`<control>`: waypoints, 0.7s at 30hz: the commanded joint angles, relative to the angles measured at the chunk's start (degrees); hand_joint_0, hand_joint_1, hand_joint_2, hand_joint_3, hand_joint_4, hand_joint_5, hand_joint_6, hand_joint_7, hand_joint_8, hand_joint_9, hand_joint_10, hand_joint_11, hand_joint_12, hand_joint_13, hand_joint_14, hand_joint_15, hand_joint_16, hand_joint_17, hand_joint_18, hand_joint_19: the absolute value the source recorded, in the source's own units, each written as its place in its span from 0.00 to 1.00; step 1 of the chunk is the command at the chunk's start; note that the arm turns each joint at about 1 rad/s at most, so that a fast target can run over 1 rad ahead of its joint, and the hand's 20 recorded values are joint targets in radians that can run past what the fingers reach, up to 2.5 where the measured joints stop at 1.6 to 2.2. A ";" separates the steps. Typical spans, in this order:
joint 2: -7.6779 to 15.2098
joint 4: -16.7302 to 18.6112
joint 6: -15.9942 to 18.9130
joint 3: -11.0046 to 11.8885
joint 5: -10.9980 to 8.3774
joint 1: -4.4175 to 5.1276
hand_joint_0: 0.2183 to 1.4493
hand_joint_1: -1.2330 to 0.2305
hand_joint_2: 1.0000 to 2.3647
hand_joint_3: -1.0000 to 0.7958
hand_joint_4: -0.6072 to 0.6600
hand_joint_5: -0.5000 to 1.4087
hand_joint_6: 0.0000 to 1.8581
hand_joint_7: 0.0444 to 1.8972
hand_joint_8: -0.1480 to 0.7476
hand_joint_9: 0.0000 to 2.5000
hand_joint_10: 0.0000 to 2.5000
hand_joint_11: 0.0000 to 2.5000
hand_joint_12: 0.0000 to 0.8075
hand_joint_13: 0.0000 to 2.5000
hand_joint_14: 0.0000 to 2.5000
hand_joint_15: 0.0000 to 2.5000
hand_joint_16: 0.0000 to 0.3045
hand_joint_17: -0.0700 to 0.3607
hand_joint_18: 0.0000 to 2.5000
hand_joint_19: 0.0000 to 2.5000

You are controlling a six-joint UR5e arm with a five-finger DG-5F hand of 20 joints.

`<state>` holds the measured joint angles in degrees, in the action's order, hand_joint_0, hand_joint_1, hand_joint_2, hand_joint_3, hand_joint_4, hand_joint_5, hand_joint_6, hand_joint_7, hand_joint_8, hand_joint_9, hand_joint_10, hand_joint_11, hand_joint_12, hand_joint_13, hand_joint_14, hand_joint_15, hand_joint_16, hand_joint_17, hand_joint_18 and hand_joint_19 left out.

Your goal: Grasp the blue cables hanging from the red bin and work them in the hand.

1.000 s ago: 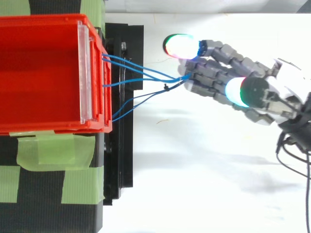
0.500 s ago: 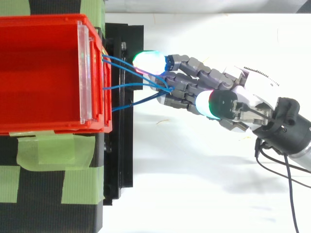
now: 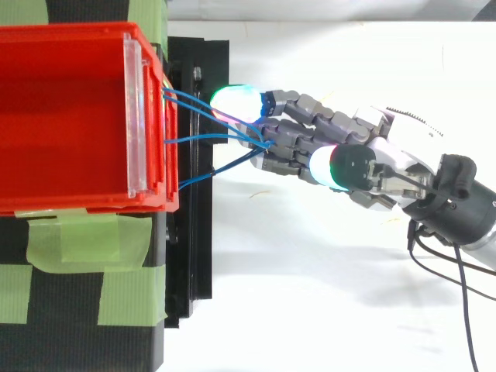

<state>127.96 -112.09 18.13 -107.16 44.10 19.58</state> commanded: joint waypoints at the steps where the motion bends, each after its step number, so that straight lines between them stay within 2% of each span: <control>1: 0.00 -0.06 -0.20 0.02 0.90 -0.33 0.43 0.46 0.00 0.01 0.67 0.19 0.00 0.36 0.43 0.09 0.00 0.07 0.46 0.00 0.00 0.10 0.23 0.53 0.00 0.08; 8: 0.09 0.12 -0.82 0.02 0.90 -0.42 0.43 0.46 0.00 0.01 0.68 0.20 0.00 0.36 0.44 0.10 0.00 0.07 0.46 0.00 0.00 0.10 0.23 0.52 0.00 0.09; 10: 1.23 0.73 -1.26 0.02 0.99 -0.51 0.43 0.46 0.00 0.01 0.68 0.20 0.00 0.36 0.44 0.10 0.00 0.07 0.46 0.00 0.00 0.10 0.23 0.53 0.00 0.09; 12: 2.64 2.84 -1.52 0.11 1.51 -0.42 0.43 0.46 0.00 0.01 0.68 0.20 0.00 0.36 0.44 0.10 0.00 0.07 0.46 0.00 0.00 0.10 0.23 0.53 0.00 0.09; 15: 2.64 3.81 -2.05 0.19 2.30 -0.51 0.44 0.46 0.00 0.01 0.68 0.20 0.00 0.36 0.44 0.10 0.00 0.08 0.46 0.00 0.00 0.10 0.23 0.53 0.00 0.09; 21: 2.64 3.72 -2.05 0.19 2.30 -0.77 0.44 0.46 0.00 0.01 0.68 0.20 0.00 0.36 0.45 0.11 0.00 0.08 0.47 0.00 0.00 0.10 0.23 0.52 0.00 0.09</control>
<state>130.57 -108.48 16.12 -107.03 46.32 18.94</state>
